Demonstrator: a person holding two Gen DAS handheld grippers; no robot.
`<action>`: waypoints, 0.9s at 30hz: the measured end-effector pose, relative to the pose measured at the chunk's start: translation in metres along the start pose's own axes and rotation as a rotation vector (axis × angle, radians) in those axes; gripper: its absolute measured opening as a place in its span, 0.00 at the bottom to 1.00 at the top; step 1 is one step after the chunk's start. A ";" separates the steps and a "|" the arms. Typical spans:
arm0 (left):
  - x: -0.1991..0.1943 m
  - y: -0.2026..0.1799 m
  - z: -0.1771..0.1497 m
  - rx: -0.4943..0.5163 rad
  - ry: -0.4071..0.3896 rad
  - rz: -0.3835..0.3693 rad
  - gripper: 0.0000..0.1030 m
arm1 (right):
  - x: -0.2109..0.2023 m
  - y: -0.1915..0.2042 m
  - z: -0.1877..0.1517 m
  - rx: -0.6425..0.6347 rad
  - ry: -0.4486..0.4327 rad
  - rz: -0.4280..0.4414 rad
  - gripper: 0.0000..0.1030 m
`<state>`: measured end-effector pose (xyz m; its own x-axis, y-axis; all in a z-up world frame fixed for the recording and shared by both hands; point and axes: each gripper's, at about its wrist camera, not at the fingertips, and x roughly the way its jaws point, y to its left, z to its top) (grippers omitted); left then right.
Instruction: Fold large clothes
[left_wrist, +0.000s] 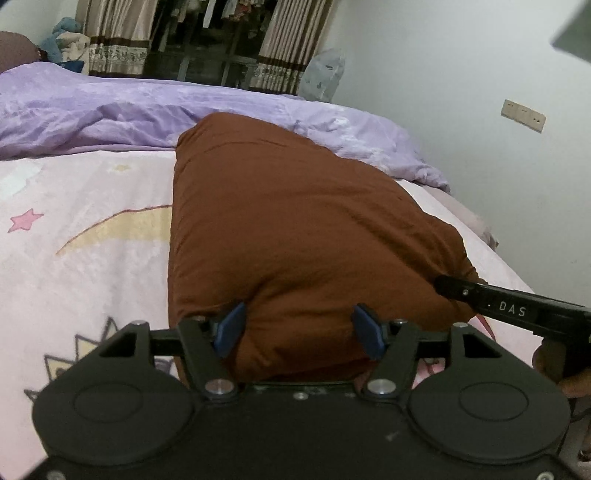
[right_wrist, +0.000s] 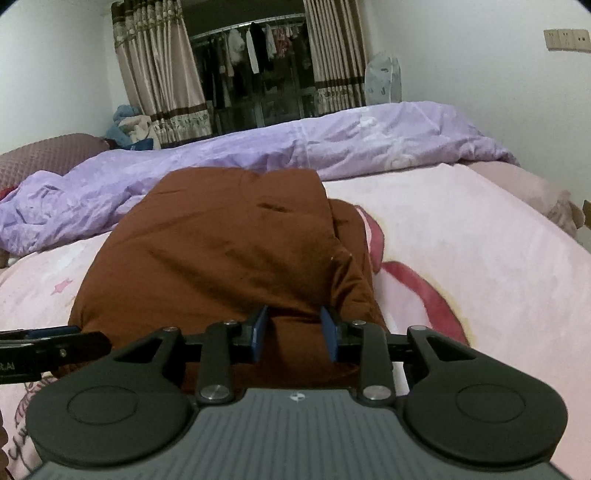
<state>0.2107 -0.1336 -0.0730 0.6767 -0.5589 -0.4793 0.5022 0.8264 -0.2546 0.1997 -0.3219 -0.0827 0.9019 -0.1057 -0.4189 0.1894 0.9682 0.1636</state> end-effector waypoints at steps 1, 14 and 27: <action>0.000 0.001 0.000 0.001 0.001 -0.004 0.64 | -0.001 0.000 -0.001 0.001 -0.001 0.002 0.35; -0.020 0.077 0.053 -0.236 -0.022 -0.049 0.82 | -0.016 -0.056 0.075 0.119 -0.043 0.269 0.86; 0.061 0.134 0.049 -0.509 0.156 -0.269 0.87 | 0.087 -0.113 0.057 0.399 0.239 0.401 0.93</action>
<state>0.3457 -0.0601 -0.0951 0.4548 -0.7684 -0.4503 0.2979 0.6078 -0.7361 0.2788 -0.4538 -0.0868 0.8299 0.3473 -0.4367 0.0262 0.7575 0.6523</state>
